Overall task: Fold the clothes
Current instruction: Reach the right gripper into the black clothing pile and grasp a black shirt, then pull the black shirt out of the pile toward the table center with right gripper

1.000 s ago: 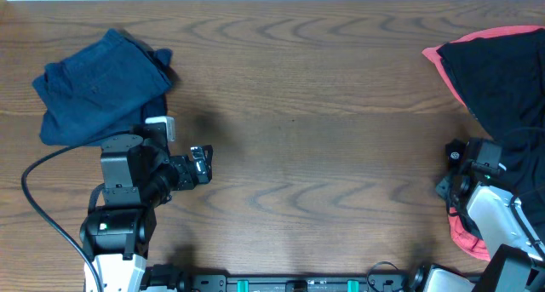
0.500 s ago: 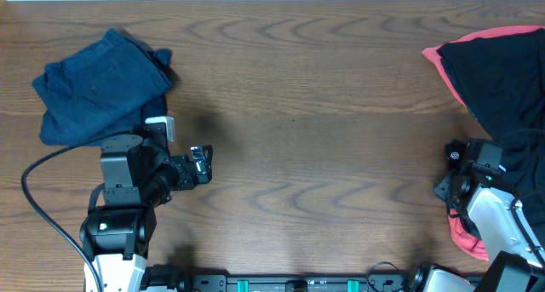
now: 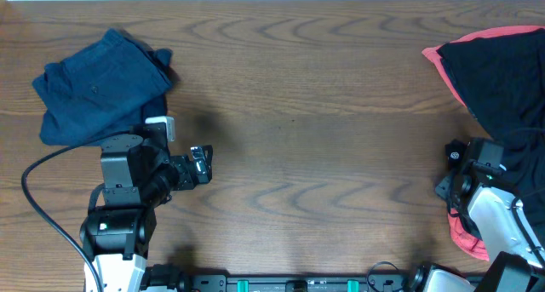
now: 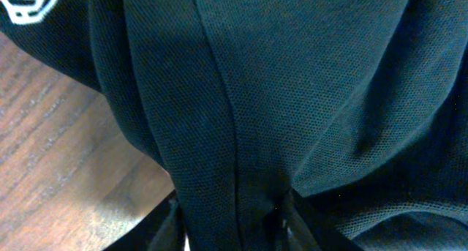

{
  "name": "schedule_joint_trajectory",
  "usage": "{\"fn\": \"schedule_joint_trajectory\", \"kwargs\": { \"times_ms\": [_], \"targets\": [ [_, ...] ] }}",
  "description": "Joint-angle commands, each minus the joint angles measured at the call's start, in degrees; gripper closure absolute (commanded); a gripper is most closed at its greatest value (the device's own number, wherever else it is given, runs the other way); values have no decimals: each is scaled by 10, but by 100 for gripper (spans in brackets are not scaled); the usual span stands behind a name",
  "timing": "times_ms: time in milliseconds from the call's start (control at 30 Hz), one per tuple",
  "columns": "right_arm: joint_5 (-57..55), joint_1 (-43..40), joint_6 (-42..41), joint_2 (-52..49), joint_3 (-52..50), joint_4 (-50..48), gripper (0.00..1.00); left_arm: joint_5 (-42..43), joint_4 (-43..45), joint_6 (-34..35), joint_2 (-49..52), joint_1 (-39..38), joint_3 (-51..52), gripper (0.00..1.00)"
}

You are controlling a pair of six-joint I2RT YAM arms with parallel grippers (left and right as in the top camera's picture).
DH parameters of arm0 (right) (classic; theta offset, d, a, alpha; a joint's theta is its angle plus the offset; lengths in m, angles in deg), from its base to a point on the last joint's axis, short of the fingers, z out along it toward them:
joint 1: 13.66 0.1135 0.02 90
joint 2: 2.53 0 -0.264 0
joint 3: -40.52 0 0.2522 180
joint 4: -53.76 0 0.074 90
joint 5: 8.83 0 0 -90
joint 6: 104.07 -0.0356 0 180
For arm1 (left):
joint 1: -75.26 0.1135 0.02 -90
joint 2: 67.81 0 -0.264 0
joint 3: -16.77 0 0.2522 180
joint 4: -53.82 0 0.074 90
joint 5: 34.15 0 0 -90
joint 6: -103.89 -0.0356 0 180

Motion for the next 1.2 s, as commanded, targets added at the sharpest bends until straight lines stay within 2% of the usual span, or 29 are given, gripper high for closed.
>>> {"fn": "schedule_joint_trajectory", "kwargs": {
  "times_ms": [0,100,133,233,267,433,533,700,767,1000,1167],
  "targets": [
    [-2,-6,2,8,16,0,64,-7,2,5,-3,2,-14,2],
    [-2,-6,2,8,19,2,65,-7,2,5,-3,2,-14,2],
    [-2,-6,2,8,21,3,69,-7,2,5,-3,2,-14,2],
    [-2,-6,2,8,25,7,93,-7,2,5,-3,2,-14,2],
    [-2,-6,2,8,26,8,96,-7,2,5,-3,2,-14,2],
    [-2,-6,5,8,33,12,94,-7,2,5,-3,2,-14,2],
    [-2,-6,6,8,45,25,99,-7,2,5,-3,2,-14,2],
    [0,-6,43,8,95,69,96,-7,2,5,-3,2,-14,2],
    [14,-6,56,8,122,94,99,-7,2,5,-3,2,-14,2],
    [215,12,179,8,235,157,99,-7,2,5,-3,2,-14,2],
    [335,115,264,8,366,227,99,-7,3,5,-2,2,-14,2]
  ]
}}
